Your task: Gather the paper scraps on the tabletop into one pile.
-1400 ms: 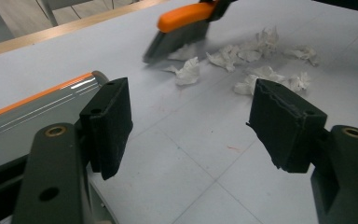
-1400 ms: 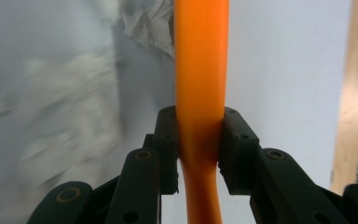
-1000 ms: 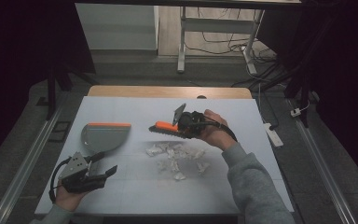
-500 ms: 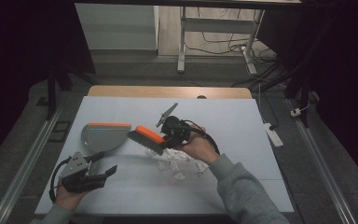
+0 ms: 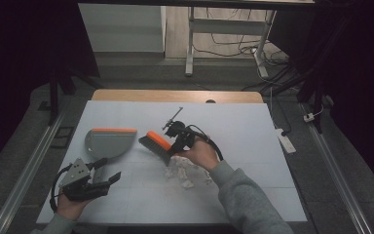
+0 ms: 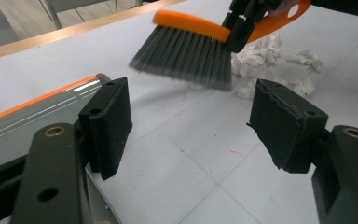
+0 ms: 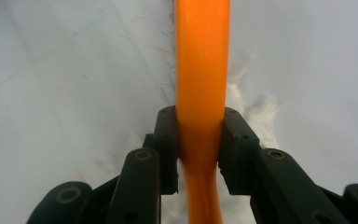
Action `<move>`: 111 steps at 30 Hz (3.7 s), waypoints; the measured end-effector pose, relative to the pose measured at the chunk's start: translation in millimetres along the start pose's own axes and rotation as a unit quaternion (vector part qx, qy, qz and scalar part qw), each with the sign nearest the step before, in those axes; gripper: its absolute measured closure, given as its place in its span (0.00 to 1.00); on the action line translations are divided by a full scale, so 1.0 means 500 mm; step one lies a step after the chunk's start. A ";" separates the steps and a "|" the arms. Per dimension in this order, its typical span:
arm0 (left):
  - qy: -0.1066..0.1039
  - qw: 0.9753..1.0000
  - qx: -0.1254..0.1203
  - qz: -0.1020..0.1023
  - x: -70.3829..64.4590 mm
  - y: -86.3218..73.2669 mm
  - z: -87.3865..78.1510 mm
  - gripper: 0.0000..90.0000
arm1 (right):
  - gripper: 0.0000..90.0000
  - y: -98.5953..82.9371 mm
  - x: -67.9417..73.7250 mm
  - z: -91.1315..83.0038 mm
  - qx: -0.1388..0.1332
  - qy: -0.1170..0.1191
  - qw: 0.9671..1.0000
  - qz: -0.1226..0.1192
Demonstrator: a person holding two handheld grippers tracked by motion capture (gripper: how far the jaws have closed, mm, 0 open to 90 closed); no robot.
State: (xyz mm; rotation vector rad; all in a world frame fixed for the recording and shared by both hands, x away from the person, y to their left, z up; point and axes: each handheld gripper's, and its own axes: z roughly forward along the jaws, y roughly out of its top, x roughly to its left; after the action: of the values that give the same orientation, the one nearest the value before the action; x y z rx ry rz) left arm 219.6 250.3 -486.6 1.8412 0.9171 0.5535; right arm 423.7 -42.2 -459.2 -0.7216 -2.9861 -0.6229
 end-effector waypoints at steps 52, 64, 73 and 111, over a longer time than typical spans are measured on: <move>-0.003 0.999 0.040 0.006 -0.009 -0.010 0.030 0.33 | 0.78 0.007 -0.016 0.008 -0.062 0.014 0.996 0.069; -0.003 0.999 0.040 0.005 -0.009 -0.009 0.032 0.33 | 0.78 -0.051 -0.034 -0.074 -0.110 0.018 0.991 0.070; -0.003 0.999 0.040 0.006 -0.010 -0.009 0.032 0.33 | 0.78 -0.082 0.042 -0.080 -0.048 0.060 0.997 -0.001; -0.005 0.999 0.040 0.001 -0.005 -0.010 0.033 0.33 | 0.78 -0.137 0.032 -0.085 0.055 -0.033 0.990 -0.129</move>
State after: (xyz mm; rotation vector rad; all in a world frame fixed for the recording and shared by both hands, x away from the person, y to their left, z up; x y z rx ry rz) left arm 228.1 240.0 -498.3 1.9144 0.9425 0.5160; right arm 375.6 -107.4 -444.4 -0.3581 -3.1729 -0.4423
